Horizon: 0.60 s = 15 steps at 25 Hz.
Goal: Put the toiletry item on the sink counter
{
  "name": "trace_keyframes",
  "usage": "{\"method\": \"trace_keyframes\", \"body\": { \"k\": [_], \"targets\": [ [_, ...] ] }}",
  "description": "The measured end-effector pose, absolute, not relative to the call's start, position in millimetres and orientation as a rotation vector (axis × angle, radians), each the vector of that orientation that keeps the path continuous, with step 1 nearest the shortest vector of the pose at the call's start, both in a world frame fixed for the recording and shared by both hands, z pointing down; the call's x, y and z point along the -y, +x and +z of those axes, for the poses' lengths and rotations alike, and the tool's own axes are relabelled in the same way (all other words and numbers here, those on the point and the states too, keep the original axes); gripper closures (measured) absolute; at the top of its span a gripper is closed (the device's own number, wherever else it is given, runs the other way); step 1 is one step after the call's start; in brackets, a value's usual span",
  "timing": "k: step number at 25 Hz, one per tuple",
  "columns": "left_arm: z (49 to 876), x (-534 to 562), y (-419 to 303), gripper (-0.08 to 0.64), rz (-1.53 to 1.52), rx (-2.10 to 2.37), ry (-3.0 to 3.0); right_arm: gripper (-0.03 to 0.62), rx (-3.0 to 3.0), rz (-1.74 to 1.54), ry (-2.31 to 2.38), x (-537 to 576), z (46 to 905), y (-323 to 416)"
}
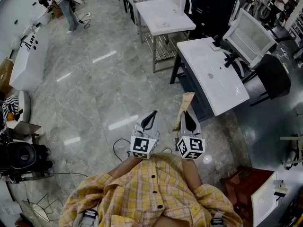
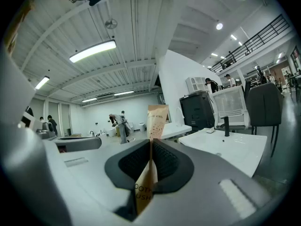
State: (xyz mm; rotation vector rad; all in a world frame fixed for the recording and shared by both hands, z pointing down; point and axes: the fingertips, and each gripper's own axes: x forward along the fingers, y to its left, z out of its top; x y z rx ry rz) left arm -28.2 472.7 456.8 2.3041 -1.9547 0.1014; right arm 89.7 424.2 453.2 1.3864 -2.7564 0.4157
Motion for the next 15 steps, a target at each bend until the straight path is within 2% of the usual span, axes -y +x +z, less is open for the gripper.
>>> {"method": "trace_keyframes", "body": {
  "k": [15],
  "targets": [
    [473.0, -470.1, 33.9, 0.561, 0.210, 1.979, 2.307, 0.574, 2.825, 0.357, 1.346, -420.1, 451.0, 150.0]
  ]
}}
